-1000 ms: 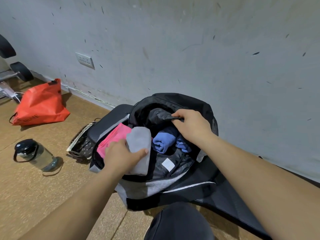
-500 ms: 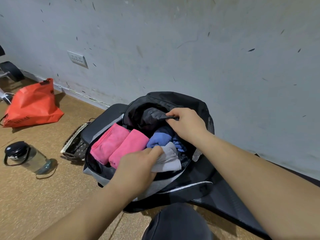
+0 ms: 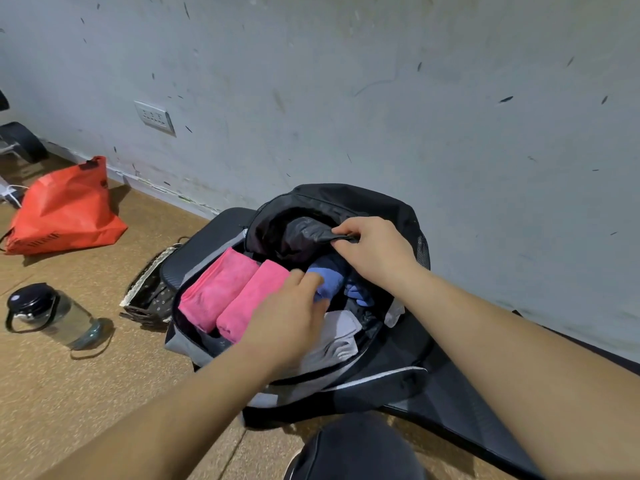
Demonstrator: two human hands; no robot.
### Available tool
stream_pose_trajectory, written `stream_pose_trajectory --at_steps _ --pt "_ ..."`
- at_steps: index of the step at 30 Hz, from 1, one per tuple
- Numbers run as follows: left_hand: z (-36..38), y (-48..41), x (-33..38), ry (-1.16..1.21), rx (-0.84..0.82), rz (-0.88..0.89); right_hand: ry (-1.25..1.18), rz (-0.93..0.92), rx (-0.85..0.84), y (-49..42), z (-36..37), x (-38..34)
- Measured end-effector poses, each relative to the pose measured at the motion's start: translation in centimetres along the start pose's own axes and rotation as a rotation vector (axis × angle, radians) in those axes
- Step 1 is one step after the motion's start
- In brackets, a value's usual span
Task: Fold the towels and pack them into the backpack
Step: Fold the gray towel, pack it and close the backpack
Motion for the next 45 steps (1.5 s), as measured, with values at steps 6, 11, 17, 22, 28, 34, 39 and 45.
stream_pose_trajectory --at_steps 6,11,17,22,28,34,39,45 --pt "3.4 -5.2 -1.8 -0.108 -0.163 -0.103 -0.227 0.014 0.024 -1.1 -1.1 1.1" --pt "3.0 -7.2 -2.2 0.054 0.016 -0.097 -0.283 0.017 0.033 -1.8 -1.5 2.0" --pt "3.3 -7.7 -2.2 0.183 0.089 -0.16 -0.224 0.007 0.043 -1.6 -1.6 1.5" --pt "3.0 -5.3 -3.4 0.333 -0.066 -0.156 -0.203 0.047 0.126 -1.1 -2.5 0.2" --pt "1.4 -4.3 -4.5 0.237 0.015 -0.227 -0.081 0.012 0.103 0.5 -2.1 -1.0" --pt "2.7 -6.3 -3.1 0.354 0.181 -0.348 -0.175 -0.041 0.095 1.9 -2.4 -1.0" --pt "3.8 -6.2 -2.8 0.456 0.129 -0.317 -0.09 -0.017 0.1 2.2 -3.2 -0.8" --pt "-2.9 -1.5 -6.7 -0.034 0.042 -0.238 0.367 -0.255 0.091 2.1 0.3 -3.7"
Point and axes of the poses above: each hand's wrist, its own y-axis away from the middle knuckle, its own z-axis out of the palm, x = y × z, the point moved 7 cm from there along -y, towards the middle knuckle, and after that the axes turned 6 degrees about z, right-handed, at the moved point
